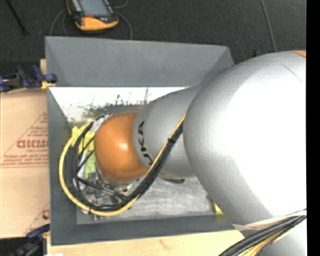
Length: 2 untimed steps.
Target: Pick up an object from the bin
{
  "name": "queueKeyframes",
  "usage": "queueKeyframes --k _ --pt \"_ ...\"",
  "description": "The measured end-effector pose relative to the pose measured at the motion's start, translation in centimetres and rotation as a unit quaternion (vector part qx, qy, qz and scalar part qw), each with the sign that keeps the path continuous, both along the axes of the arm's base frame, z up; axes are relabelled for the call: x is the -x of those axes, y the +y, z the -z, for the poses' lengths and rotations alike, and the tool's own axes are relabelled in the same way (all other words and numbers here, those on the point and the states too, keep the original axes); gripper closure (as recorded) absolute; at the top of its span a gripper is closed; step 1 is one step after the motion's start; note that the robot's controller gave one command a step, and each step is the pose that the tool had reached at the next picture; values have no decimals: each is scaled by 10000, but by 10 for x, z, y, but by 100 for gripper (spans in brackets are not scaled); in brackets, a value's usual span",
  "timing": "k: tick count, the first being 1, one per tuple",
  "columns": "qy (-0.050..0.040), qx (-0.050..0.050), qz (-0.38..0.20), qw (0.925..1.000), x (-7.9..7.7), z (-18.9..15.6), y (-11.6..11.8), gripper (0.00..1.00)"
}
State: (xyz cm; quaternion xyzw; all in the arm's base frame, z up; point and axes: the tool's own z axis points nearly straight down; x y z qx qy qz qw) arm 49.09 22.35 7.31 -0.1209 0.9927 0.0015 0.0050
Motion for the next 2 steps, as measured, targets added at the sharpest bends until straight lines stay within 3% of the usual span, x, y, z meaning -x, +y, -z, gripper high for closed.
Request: queueKeyframes --k 1,2 --pt "-15 16 -836 9965 1 0 5 100" --pt "33 25 -1814 9834 3 -3 -21 100"
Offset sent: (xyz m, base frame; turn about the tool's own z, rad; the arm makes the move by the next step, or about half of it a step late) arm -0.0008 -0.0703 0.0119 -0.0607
